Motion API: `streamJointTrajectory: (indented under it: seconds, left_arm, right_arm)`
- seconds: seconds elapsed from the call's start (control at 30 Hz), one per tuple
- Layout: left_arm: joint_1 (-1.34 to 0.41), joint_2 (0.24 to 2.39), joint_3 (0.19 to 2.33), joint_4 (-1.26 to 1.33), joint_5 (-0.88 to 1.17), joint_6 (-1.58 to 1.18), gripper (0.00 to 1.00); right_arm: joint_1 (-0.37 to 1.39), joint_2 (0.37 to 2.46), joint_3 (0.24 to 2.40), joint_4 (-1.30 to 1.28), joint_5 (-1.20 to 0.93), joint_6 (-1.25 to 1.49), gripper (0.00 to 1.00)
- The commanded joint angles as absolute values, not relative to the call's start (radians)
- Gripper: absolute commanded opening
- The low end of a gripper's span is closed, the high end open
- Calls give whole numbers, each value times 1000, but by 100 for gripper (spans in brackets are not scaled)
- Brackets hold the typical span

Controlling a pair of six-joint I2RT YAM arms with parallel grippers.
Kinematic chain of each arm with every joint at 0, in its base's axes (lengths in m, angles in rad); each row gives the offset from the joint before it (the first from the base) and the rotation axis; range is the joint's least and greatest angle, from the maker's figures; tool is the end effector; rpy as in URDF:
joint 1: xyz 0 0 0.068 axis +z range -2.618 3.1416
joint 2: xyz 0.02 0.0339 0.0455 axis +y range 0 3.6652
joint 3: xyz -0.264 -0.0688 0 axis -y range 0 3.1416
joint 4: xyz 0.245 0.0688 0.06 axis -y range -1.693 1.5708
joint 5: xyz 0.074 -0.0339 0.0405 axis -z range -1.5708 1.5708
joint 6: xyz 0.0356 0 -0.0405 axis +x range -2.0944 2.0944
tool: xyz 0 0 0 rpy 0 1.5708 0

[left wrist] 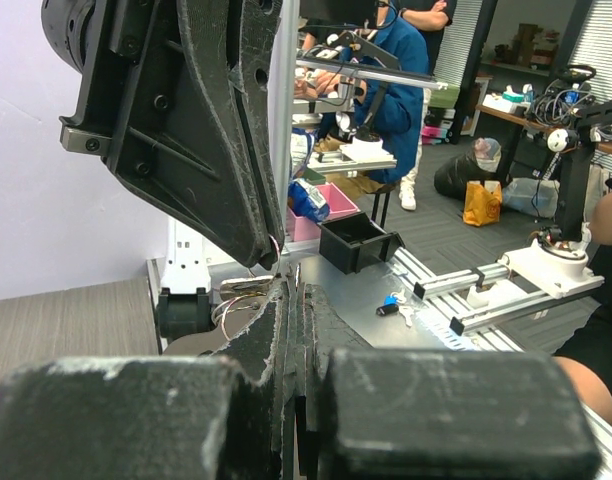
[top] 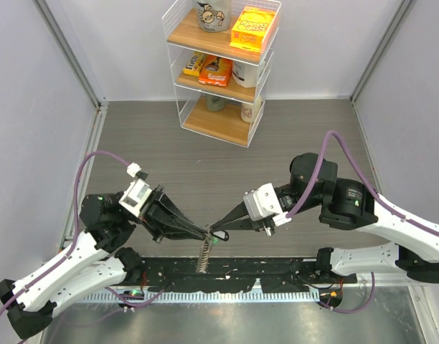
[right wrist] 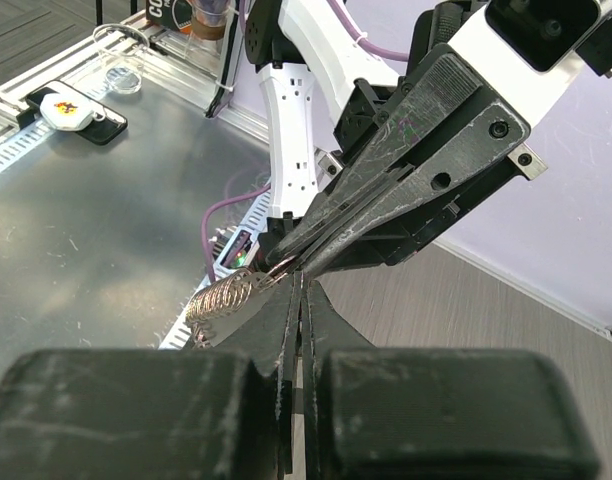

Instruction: Put the keys on the keyring

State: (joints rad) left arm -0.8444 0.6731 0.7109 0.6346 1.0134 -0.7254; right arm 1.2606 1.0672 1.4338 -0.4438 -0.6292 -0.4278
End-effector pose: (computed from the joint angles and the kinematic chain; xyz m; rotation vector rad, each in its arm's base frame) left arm 0.0629 -0.1163 0.4051 1.1566 0.8896 -1.7785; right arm 0.0418 0.1990 0.4806 -1.5999 0.7416 1.1346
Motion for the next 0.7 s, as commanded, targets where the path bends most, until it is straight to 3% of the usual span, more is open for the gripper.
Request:
streamJointTrajectory:
  seconds: [0.0, 0.67]
  left_arm:
    - [-848, 667, 724, 664, 979, -715, 0]
    - [-848, 669, 729, 660, 960, -710, 0]
  right_arm:
    - [1273, 1062, 1471, -430, -626, -446, 5]
    - [1299, 1020, 1427, -439, -600, -479, 5]
